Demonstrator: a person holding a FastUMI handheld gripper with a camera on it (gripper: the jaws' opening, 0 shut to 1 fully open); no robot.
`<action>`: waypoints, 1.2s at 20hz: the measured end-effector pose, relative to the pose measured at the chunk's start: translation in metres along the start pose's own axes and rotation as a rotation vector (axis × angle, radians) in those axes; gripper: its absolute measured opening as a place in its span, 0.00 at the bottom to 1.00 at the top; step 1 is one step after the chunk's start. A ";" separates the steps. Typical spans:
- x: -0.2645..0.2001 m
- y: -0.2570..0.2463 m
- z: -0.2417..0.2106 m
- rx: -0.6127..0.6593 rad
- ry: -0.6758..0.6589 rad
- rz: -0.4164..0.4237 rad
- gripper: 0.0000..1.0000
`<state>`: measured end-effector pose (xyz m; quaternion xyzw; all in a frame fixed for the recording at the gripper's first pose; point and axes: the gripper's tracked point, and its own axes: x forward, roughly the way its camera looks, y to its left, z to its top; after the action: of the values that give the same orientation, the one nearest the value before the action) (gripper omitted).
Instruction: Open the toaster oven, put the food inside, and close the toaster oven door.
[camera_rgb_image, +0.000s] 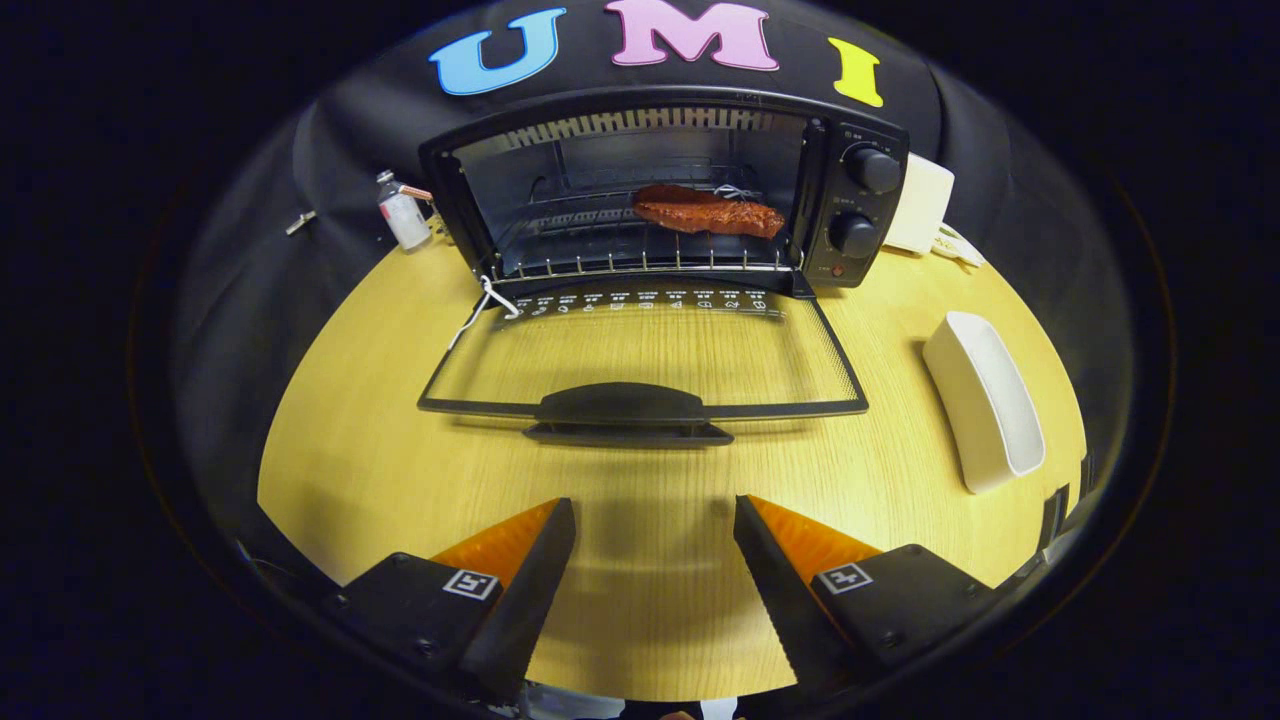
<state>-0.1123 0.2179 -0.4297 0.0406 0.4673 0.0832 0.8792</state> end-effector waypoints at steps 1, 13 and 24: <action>0.005 -0.002 0.001 0.008 0.006 -0.010 0.99; -0.017 -0.008 0.061 -0.052 -0.141 -0.017 0.98; -0.035 -0.008 0.172 0.042 -0.304 0.016 0.99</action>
<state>0.0122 0.2048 -0.3063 0.0750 0.3301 0.0735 0.9381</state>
